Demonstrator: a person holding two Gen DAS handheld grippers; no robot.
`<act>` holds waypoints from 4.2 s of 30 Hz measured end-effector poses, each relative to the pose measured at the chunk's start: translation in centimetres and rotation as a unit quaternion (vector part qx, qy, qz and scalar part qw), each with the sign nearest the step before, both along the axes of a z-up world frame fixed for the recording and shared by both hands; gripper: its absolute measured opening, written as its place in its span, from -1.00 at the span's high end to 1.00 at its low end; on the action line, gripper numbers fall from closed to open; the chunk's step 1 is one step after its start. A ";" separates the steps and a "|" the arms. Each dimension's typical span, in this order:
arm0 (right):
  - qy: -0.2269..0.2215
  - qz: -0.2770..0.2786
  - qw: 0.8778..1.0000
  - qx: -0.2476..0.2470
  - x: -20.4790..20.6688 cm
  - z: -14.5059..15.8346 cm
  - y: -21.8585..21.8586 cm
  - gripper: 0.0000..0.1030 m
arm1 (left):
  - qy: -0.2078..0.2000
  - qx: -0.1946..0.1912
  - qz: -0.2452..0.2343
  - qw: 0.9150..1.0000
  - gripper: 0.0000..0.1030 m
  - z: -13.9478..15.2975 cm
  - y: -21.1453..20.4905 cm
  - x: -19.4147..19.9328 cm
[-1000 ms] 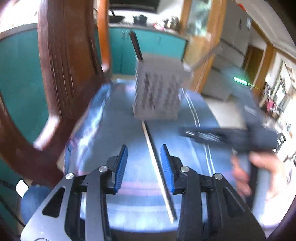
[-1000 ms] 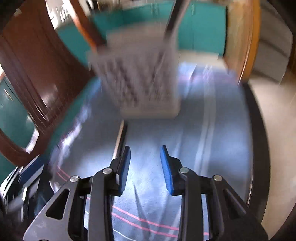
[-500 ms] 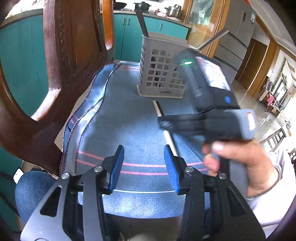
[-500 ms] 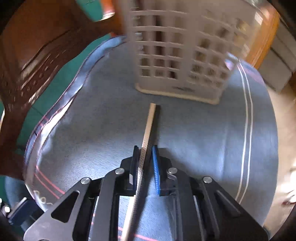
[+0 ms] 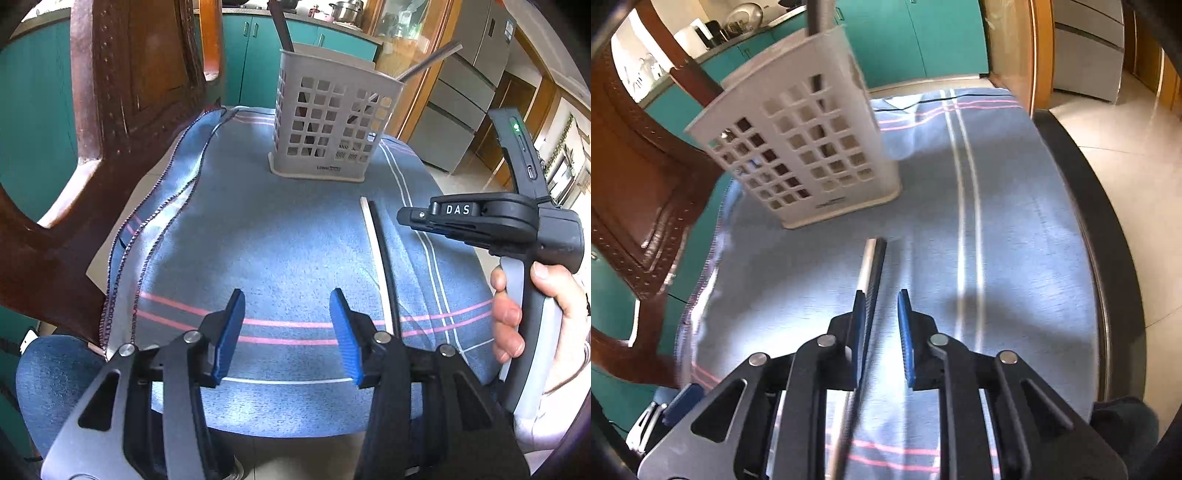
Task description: Organize utensils
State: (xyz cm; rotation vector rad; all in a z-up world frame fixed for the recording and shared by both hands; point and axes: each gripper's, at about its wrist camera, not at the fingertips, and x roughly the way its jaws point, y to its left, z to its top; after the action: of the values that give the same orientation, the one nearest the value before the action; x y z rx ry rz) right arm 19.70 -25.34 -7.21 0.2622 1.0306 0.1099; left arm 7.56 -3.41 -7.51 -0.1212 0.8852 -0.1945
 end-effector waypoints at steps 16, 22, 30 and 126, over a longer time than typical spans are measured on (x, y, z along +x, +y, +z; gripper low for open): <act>0.040 0.050 0.992 -0.107 0.2 -2.5 3.2 0.65 | 0.017 0.003 0.001 1.000 -0.02 -0.8 0.3 0.3; 0.045 0.028 0.995 -0.085 1.0 -2.4 2.1 0.80 | 0.016 0.005 0.000 1.000 -0.04 -0.8 0.5 0.1; 0.042 -0.007 0.998 -0.037 -0.4 -2.5 -1.8 0.84 | 0.020 -0.007 -0.012 1.000 -0.04 -1.0 -0.5 1.3; 0.035 0.039 0.985 -0.163 1.3 -2.8 0.4 0.23 | 0.051 0.093 -0.007 0.994 0.32 -3.8 -6.5 13.8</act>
State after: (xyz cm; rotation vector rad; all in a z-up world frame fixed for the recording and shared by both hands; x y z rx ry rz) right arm 20.96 -24.92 -9.98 -0.0728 1.1106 0.0008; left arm 21.41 -9.90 -11.30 0.0493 1.0023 -0.1177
